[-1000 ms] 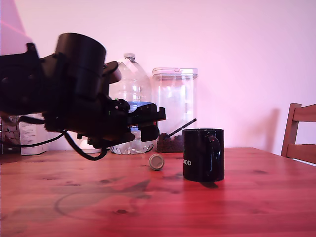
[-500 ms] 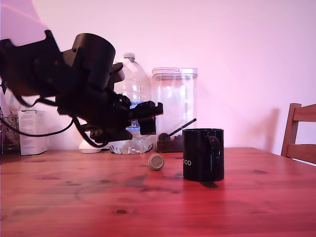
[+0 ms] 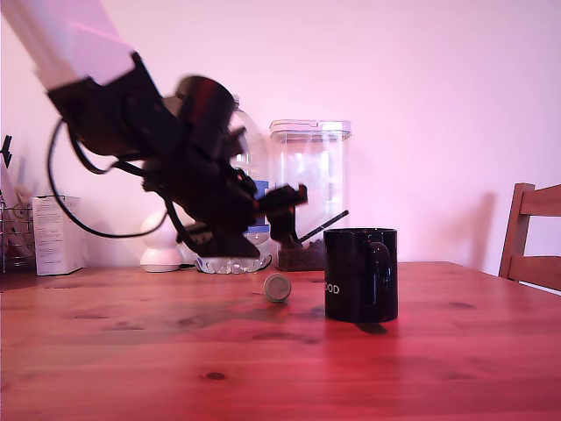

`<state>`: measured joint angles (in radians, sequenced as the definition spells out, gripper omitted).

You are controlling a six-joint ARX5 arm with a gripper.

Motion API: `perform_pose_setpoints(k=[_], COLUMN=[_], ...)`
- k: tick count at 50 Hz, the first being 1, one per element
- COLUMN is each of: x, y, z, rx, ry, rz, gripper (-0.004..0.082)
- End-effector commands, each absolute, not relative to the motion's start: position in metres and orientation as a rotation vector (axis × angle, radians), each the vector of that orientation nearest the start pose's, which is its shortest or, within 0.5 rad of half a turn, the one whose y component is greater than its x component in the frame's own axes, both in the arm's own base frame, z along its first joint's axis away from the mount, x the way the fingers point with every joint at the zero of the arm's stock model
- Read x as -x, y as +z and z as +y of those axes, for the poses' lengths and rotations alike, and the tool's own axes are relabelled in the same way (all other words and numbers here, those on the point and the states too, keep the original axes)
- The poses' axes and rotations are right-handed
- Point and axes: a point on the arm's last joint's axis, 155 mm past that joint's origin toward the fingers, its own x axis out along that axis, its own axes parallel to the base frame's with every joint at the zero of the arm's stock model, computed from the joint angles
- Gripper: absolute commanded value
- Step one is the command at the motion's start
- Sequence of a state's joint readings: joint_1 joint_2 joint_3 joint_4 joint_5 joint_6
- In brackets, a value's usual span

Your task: Pick up the coffee capsules from the table one by one and drop them inside the nearest coffee cup

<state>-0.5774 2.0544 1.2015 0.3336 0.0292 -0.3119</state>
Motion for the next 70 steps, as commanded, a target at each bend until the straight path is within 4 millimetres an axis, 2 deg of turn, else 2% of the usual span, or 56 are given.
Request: perform_pose_setpoints(k=[1, 12, 41, 51, 70], x=[-0.479, -0.487, -0.494, -0.494, -0.486], y=[0.060, 0.056, 0.027, 0.027, 0.014], z=[-0.316, -0.318, -0.328, -0.327, -0.321], rx=[0.156, 0.145, 0.159, 0.157, 0.153], ry=[-0.502, -0.491, -0.508, -0.503, -0.490], rz=[0.618, 0.669, 0.816, 0.826, 0.890], gripper=[0.0546, 0.0546, 0.0546, 0.0546, 0.0545])
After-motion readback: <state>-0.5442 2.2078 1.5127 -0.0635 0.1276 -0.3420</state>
